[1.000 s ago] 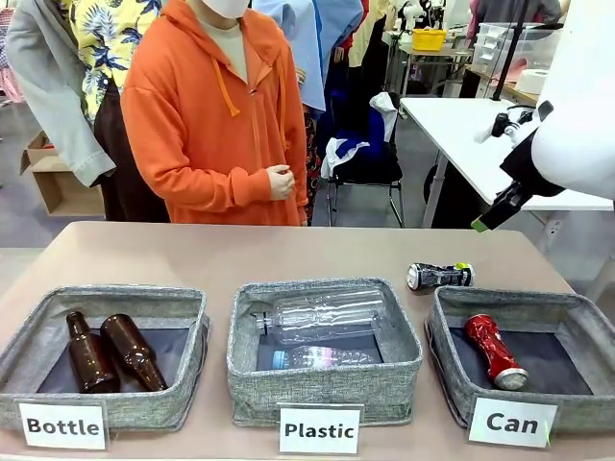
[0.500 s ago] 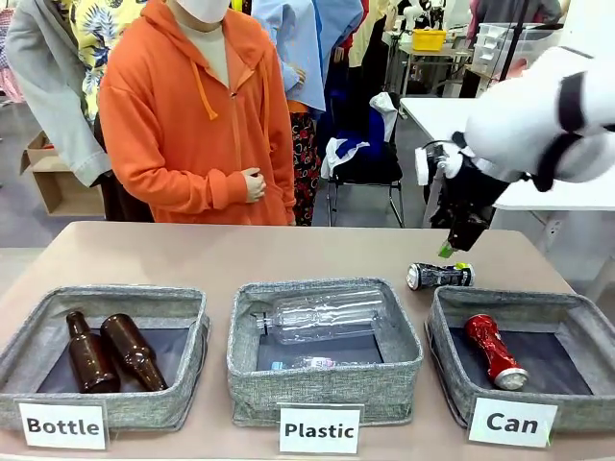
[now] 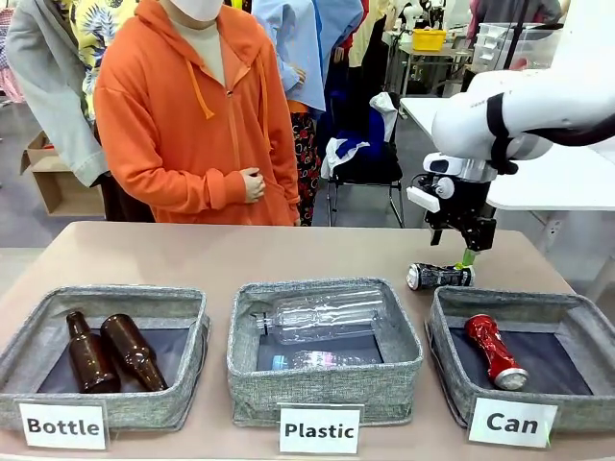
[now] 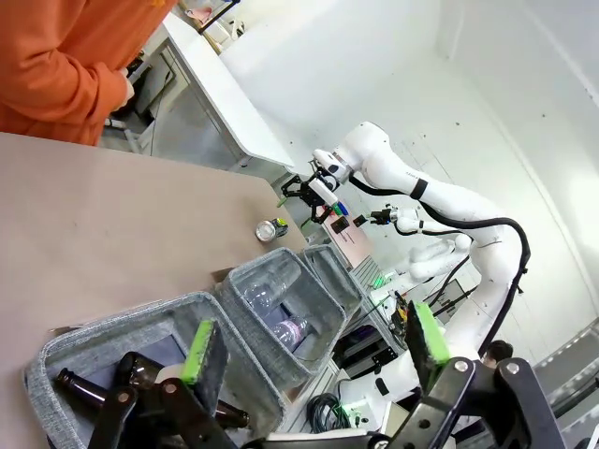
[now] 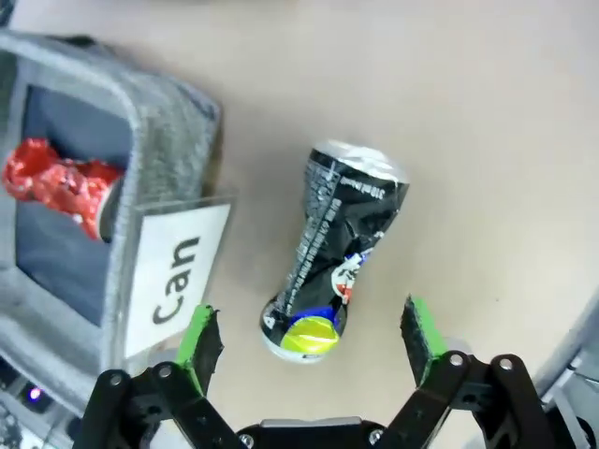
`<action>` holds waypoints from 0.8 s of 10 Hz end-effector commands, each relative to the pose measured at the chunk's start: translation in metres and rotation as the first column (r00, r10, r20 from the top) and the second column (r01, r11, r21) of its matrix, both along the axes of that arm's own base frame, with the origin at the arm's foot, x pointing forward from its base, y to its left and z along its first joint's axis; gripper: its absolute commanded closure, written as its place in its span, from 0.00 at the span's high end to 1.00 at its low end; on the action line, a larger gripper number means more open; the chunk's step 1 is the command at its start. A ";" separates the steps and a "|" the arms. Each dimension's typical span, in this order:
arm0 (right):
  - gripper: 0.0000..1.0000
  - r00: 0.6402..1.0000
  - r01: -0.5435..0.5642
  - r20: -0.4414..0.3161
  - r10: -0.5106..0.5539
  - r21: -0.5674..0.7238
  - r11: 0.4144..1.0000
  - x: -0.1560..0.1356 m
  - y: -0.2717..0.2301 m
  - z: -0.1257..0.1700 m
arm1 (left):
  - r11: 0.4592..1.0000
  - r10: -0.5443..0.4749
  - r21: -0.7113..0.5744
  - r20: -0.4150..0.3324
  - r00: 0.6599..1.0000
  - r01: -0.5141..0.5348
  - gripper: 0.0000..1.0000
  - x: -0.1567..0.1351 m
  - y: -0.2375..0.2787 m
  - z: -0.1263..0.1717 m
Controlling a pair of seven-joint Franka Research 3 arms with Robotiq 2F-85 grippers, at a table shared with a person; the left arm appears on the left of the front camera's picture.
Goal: Sort the can waste into the basket.
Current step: Pick up the can waste from the table and place it in the right Fabric basket.
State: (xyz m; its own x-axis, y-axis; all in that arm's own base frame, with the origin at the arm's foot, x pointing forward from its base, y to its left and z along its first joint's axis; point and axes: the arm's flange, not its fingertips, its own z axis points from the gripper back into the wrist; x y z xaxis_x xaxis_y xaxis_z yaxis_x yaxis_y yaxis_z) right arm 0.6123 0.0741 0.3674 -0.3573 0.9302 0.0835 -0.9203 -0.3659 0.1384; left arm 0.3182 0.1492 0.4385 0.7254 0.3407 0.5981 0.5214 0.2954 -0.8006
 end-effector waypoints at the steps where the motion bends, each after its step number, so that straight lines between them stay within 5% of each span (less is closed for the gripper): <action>1: 1.00 0.999 0.045 -0.007 -0.045 -0.017 0.999 0.008 0.004 -0.007 | 1.000 0.003 -0.005 -0.008 1.000 -0.003 1.00 -0.002 0.000 0.004; 8: 1.00 0.959 0.279 -0.023 -0.281 -0.069 0.958 -0.001 0.020 -0.061 | 1.000 0.003 -0.005 -0.008 1.000 -0.003 1.00 -0.002 0.000 0.004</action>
State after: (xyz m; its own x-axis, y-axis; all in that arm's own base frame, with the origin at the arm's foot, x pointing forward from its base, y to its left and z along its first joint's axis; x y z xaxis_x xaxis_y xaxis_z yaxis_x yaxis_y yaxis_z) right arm 0.6143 0.0955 0.3118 -0.1129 0.9922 0.0523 -0.9722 -0.1212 0.2002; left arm 0.3182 0.1492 0.4385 0.7254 0.3408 0.5981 0.5213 0.2954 -0.8006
